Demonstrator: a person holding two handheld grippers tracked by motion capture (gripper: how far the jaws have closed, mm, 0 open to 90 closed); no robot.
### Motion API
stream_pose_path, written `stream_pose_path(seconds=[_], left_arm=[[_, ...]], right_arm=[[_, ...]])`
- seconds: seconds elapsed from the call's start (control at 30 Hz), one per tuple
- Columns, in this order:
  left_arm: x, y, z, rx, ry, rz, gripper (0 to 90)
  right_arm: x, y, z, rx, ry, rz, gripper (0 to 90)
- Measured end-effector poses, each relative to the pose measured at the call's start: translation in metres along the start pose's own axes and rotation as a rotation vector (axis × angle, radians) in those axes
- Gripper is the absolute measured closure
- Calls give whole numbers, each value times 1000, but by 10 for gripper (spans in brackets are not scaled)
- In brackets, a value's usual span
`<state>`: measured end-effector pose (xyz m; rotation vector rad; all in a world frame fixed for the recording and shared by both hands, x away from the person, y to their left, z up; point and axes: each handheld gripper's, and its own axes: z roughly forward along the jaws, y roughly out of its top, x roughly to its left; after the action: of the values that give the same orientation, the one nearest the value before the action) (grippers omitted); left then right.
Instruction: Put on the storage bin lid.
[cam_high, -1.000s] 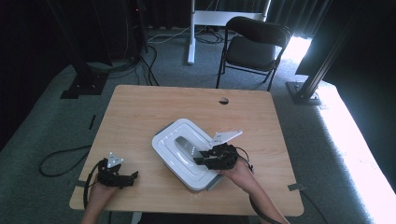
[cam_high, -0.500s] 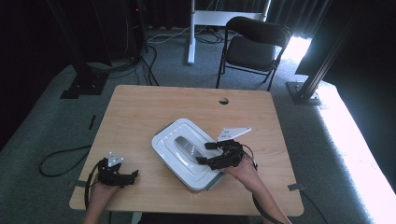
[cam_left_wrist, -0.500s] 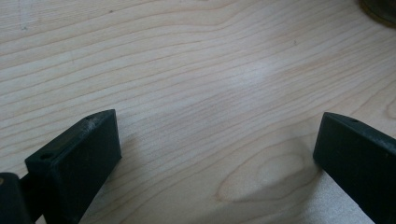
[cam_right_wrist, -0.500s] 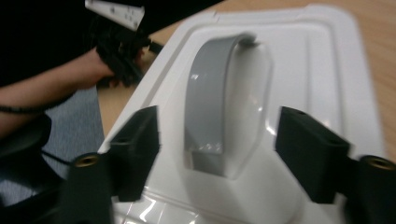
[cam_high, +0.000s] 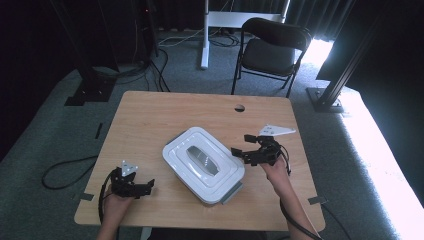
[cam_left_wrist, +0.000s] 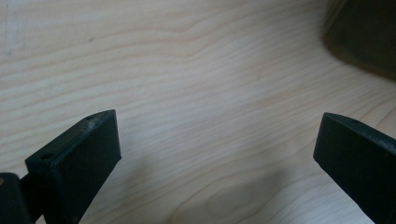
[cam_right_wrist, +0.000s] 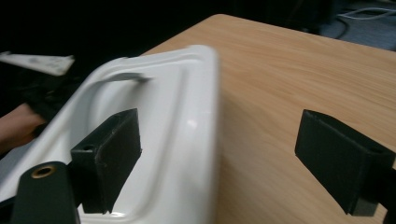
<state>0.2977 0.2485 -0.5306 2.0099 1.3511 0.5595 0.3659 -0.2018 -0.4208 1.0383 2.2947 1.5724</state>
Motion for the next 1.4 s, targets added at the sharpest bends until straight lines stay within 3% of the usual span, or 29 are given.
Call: stream_pose_path(seconds=[0.13,0.2,0.43,0.7,0.8,0.87,0.97,1.27,1.4], left_arm=[[-11,7,1,-23,14,5,11],[-15,9,3,-20,25,16,11],[-28,18,12,-7,-1,28,11],[-47,30,22,-11,-34,61,10],[-52,33,24,-11,-44,70,10],[-55,35,26,3,-27,92,10],[-54,38,28,7,-39,76,10],[-63,53,39,12,-54,92,10],[-70,62,44,14,-59,119,10]], right_arm=[[-25,-12,5,-4,-78,45,135],[-38,-23,11,24,-117,71,133],[-57,-58,35,93,-139,144,133],[-54,-73,60,132,-147,134,133],[-49,-74,66,140,-122,127,133],[-45,-75,70,142,-108,120,133],[-42,-77,74,148,-70,127,142],[-42,-85,68,143,-47,150,147],[-35,-89,57,123,-106,123,166]])
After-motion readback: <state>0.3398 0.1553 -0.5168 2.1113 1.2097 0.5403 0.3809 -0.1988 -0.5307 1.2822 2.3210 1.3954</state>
